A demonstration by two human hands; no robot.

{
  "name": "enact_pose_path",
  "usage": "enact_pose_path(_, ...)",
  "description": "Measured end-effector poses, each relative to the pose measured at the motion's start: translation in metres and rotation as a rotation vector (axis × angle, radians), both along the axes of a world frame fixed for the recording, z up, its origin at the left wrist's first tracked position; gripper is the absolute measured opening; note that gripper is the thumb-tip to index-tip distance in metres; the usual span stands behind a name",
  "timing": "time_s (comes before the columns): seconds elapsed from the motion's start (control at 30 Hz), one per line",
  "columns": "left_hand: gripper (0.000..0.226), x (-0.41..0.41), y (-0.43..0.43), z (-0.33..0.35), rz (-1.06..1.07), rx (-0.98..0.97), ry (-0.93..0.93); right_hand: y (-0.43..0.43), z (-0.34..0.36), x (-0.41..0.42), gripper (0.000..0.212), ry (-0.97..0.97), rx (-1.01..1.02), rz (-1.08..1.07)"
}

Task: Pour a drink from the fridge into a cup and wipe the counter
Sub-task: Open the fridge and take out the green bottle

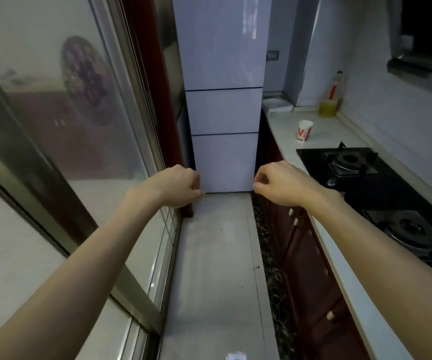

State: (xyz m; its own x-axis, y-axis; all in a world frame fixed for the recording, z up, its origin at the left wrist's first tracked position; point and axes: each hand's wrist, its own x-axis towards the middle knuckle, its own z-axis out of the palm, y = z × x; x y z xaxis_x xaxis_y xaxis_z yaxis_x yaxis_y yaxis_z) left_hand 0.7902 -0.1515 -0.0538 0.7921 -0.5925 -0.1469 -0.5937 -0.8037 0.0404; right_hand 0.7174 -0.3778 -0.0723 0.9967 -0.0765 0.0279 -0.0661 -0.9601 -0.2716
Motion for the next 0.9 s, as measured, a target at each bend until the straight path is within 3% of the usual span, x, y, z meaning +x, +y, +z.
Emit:
enact_pose_path(0.43,0.032,0.185,-0.075,-0.001,0.058,0.026,0.025,-0.079,-0.007,0.201,0.027,0.023,-0.006,0.101)
enact_pose_path(0.9,0.032,0.464,-0.114,-0.004,0.002,-0.060,0.029,-0.108,0.010,0.469,0.022,-0.010,-0.021,0.055)
